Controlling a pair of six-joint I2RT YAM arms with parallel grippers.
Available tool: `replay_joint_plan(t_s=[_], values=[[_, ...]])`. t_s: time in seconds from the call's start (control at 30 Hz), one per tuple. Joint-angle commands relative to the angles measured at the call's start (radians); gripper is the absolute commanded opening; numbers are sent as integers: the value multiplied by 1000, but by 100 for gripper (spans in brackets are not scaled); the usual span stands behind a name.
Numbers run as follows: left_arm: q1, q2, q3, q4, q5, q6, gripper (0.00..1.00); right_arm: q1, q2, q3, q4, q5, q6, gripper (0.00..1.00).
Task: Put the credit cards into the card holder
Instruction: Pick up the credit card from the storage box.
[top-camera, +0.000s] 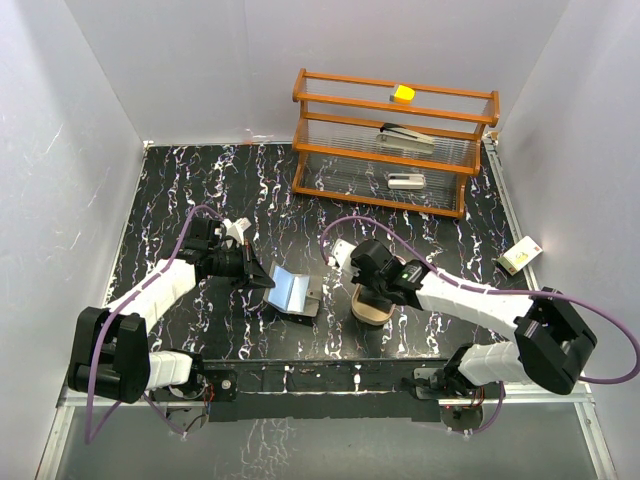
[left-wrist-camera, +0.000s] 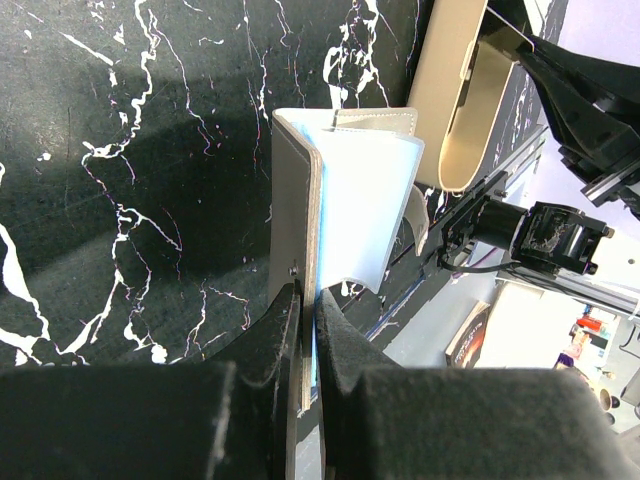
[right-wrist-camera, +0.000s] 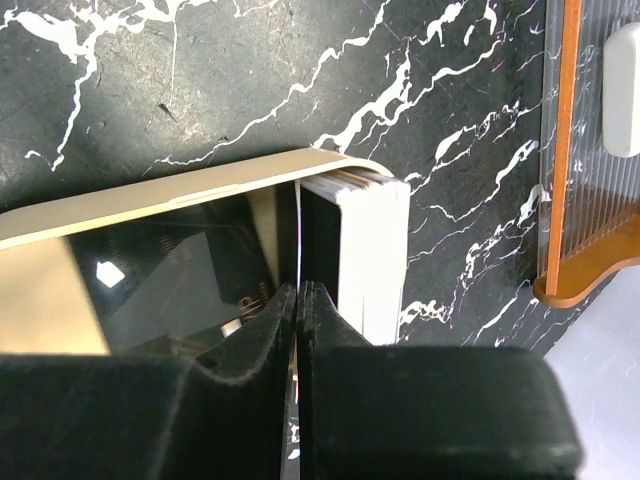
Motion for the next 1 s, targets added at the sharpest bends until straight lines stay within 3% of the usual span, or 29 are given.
replay_joint_plan(t_s=[0.0, 0.33, 0.53, 0.77, 0.97], values=[[-4, -1, 15, -9, 29, 3, 0, -3, -45, 94, -63, -26, 10, 0], [-4, -6, 5, 4, 11, -22, 0, -2, -107, 184, -175, -148, 63, 0], [-4, -9, -13, 67, 21, -101, 0, -2, -129, 284, -205, -209, 191, 0], [-5, 0, -84, 195, 19, -212, 0, -2, -131, 356, -125, -339, 477, 0], [-7, 36, -135, 256, 6, -242, 0, -1, -109, 338, 43, -401, 886, 0]])
